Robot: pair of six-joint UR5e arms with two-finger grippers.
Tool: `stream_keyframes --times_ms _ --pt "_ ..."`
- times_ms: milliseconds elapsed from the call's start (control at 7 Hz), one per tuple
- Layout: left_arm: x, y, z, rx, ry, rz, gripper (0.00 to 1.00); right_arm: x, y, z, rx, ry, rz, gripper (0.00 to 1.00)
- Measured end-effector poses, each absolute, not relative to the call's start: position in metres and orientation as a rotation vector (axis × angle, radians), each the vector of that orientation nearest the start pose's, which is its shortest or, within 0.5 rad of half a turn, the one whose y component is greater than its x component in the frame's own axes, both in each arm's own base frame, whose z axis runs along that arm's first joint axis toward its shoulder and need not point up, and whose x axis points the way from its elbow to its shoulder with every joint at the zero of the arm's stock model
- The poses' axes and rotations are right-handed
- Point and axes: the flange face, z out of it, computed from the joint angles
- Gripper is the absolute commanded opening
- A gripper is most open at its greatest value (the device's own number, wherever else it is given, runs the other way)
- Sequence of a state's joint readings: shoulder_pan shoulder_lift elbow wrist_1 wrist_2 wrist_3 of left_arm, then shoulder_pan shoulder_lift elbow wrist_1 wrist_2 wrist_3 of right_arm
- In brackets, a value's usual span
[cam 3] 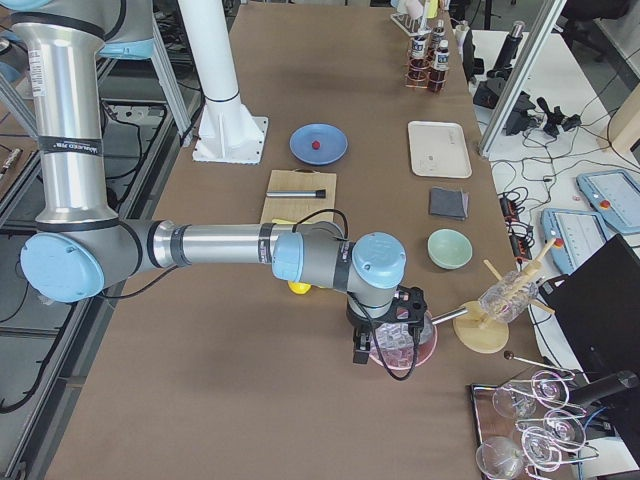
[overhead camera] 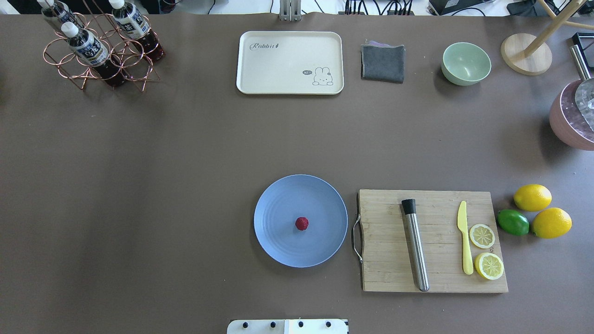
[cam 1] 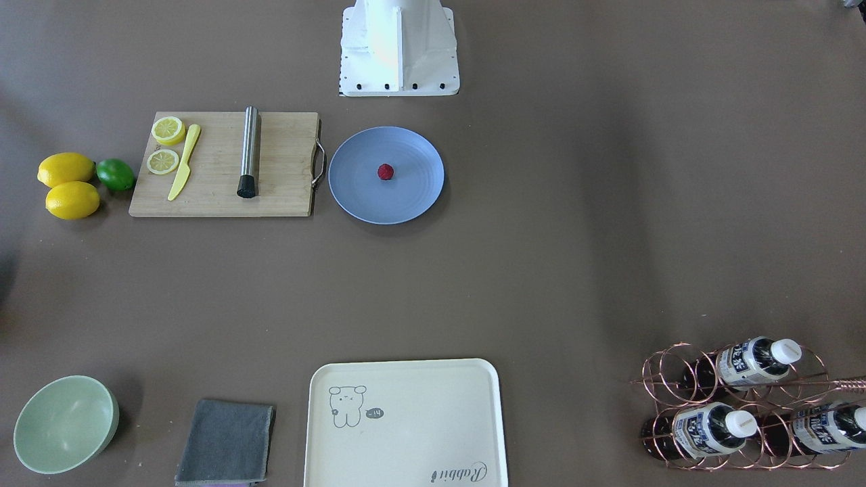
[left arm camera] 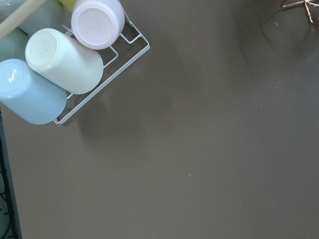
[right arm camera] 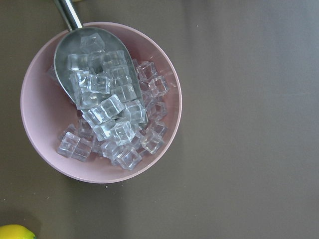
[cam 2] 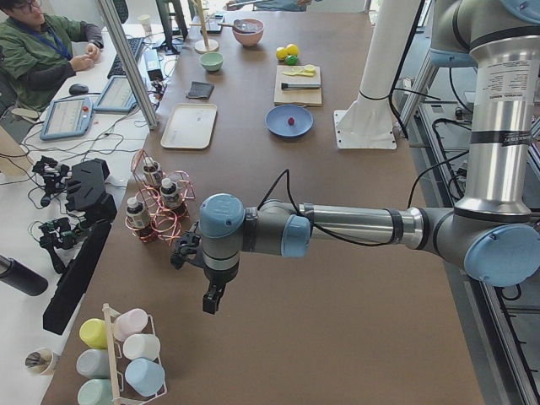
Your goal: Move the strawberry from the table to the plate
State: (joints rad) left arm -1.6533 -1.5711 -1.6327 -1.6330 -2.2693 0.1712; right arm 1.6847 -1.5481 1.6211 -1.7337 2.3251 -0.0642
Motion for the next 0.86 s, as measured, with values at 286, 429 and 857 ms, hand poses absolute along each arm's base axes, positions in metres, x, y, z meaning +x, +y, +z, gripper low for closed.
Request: stream_keyframes --times_ms 286,429,857 --pt "-0.1087 -0.4963 0.6182 0.201 0.685 0.076 0.98 0.1215 -0.4851 0.6421 -0.014 -0.759 0.082 1.00" --pt "-0.1080 -0.4977 0.6165 0.202 0.685 0.072 0.98 0.1216 -0.4862 0.6413 -0.012 -0.758 0.082 1.00" --pt "-0.1073 -0.4992 0.6149 0.205 0.685 0.073 0.98 0.1221 -0.4900 0.6384 -0.007 -0.758 0.081 1.00"
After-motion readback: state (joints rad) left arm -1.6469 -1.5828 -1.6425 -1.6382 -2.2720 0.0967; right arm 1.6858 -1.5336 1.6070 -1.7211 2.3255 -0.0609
